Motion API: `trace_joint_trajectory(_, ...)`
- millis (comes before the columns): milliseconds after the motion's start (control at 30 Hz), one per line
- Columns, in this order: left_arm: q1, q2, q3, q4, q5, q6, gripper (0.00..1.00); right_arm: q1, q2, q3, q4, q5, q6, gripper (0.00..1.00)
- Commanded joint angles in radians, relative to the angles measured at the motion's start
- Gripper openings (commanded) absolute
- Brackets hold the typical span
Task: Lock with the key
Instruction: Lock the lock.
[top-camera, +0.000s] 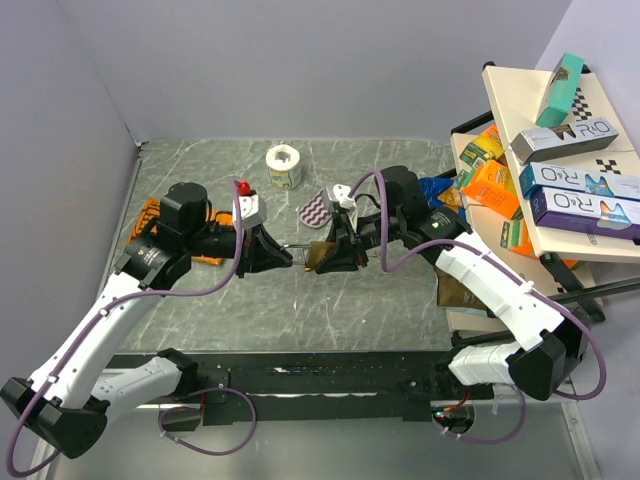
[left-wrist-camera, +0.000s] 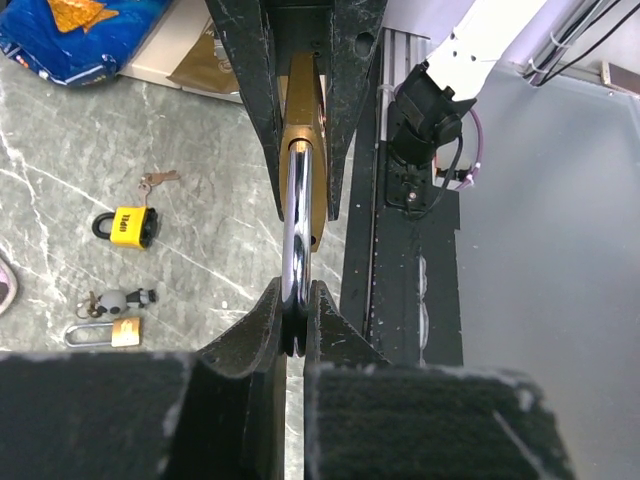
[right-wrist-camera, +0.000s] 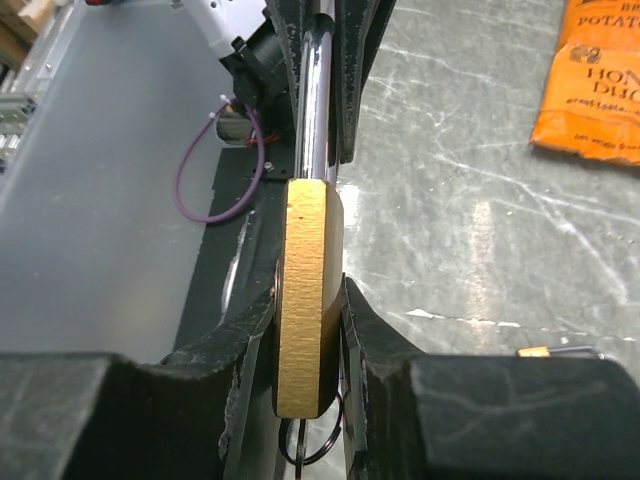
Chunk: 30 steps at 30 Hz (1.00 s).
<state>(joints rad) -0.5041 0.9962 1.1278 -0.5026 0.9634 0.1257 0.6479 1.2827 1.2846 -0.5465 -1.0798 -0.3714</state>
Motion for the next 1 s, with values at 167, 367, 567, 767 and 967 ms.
trace_joint_trajectory(167,-0.100,0.002,-0.068,0.237,-0.005,-0.095,0.01,0.064,0.018,0.062,0.213,-0.058,0.100,0.00)
trace_joint_trajectory(367,-0.132,0.027,-0.109,0.318,-0.009,-0.120,0.01,0.076,0.043,0.090,0.272,-0.065,0.134,0.00)
trace_joint_trajectory(567,-0.165,0.065,-0.122,0.358,-0.009,-0.120,0.01,0.102,0.063,0.101,0.307,-0.091,0.150,0.00)
trace_joint_trajectory(767,-0.209,0.111,-0.138,0.438,-0.012,-0.120,0.01,0.134,0.078,0.105,0.361,-0.100,0.158,0.00)
trace_joint_trajectory(967,-0.238,0.140,-0.166,0.521,-0.005,-0.179,0.01,0.154,0.087,0.101,0.442,-0.103,0.201,0.00)
